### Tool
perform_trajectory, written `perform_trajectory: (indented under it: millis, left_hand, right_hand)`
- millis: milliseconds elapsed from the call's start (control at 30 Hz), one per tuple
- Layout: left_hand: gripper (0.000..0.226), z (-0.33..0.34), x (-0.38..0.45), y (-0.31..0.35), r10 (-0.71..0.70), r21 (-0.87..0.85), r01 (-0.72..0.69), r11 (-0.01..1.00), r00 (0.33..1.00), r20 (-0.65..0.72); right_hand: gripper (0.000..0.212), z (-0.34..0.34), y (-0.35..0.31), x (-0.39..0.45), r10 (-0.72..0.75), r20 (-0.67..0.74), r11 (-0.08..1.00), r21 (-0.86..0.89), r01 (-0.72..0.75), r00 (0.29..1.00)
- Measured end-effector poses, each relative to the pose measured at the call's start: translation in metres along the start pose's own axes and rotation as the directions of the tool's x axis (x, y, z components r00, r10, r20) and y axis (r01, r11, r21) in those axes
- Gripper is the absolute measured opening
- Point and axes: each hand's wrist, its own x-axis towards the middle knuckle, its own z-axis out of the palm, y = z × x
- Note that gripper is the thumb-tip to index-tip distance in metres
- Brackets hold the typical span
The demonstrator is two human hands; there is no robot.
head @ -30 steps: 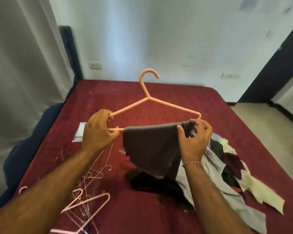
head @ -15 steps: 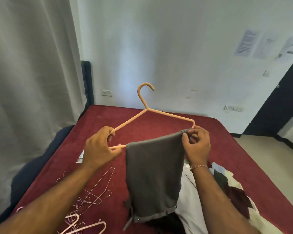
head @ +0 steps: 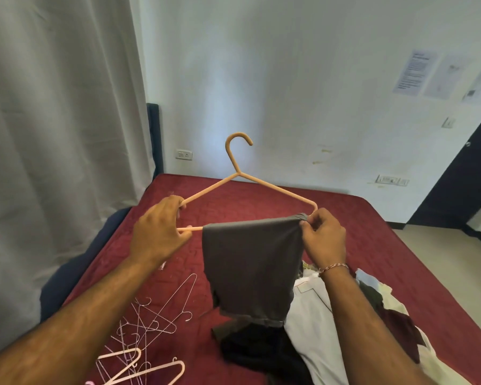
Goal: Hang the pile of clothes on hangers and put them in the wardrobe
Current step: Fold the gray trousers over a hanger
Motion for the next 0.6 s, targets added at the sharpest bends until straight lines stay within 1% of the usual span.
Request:
perform_trajectory:
  millis: [67,100,167,233,267,333,367,433,467,500,533,567,600]
  left_hand:
    - [0.057,-0.002,-0.001,-0.005,-0.003,-0.004,0.003,1.0,1.0,-0.006]
    - [0.056,-0.002,-0.001,-0.005,-0.008,-0.018,0.008,1.0,1.0,-0.014]
    - [0.054,0.001,-0.002,0.001,-0.012,-0.046,0.01,0.999,0.999,-0.032]
    - [0.053,0.005,-0.003,0.009,0.001,-0.048,-0.003,0.999,0.999,-0.044]
    - [0.052,0.007,-0.004,0.012,0.003,-0.045,-0.005,0.999,0.999,-0.044]
    - [0.049,0.01,-0.004,0.015,-0.007,-0.044,0.005,0.999,0.999,-0.044]
    - [0.049,0.012,-0.004,0.014,-0.015,-0.045,0.013,0.999,0.999,-0.041]
    - [0.049,0.012,-0.005,0.009,-0.016,-0.047,0.014,0.999,0.999,-0.033]
    - [0.049,0.011,-0.005,0.005,-0.007,-0.045,0.006,0.999,0.999,-0.032]
    - [0.049,0.01,-0.005,0.002,0.002,-0.041,-0.004,0.999,0.999,-0.032]
    - [0.049,0.008,-0.004,-0.001,0.014,-0.039,-0.015,0.999,0.999,-0.031]
    - [0.049,0.007,-0.003,-0.003,0.027,-0.039,-0.028,0.999,0.999,-0.029]
    - [0.049,0.005,-0.002,-0.003,0.042,-0.039,-0.043,0.998,0.999,-0.025]
  right_hand:
    - [0.014,-0.002,-0.008,-0.002,0.072,0.029,0.997,-0.008,-0.071,0.997]
    - [0.013,-0.001,-0.011,-0.004,0.114,0.002,0.993,0.015,-0.114,0.993]
    - [0.012,0.006,-0.014,-0.012,0.165,-0.113,0.985,0.065,-0.159,0.98]
    - [0.013,0.013,-0.019,-0.025,0.125,-0.196,0.991,0.074,-0.112,0.973]
    - [0.015,0.017,-0.021,-0.029,0.094,-0.215,0.994,0.082,-0.078,0.972]
    - [0.016,0.021,-0.026,-0.035,0.084,-0.214,0.988,0.144,-0.053,0.973]
    - [0.016,0.022,-0.029,-0.036,0.109,-0.194,0.979,0.19,-0.071,0.975]
    - [0.017,0.024,-0.032,-0.032,0.174,-0.109,0.942,0.309,-0.133,0.979]
    - [0.017,0.024,-0.032,-0.031,0.21,-0.044,0.9,0.398,-0.175,0.977]
    - [0.017,0.023,-0.033,-0.029,0.275,0.041,0.821,0.509,-0.257,0.961]
    - [0.014,0.021,-0.033,-0.029,0.355,0.141,0.698,0.618,-0.362,0.924]
    - [0.01,0.019,-0.033,-0.028,0.431,0.232,0.564,0.685,-0.461,0.872]
    - [0.007,0.017,-0.032,-0.026,0.491,0.29,0.458,0.716,-0.526,0.822]
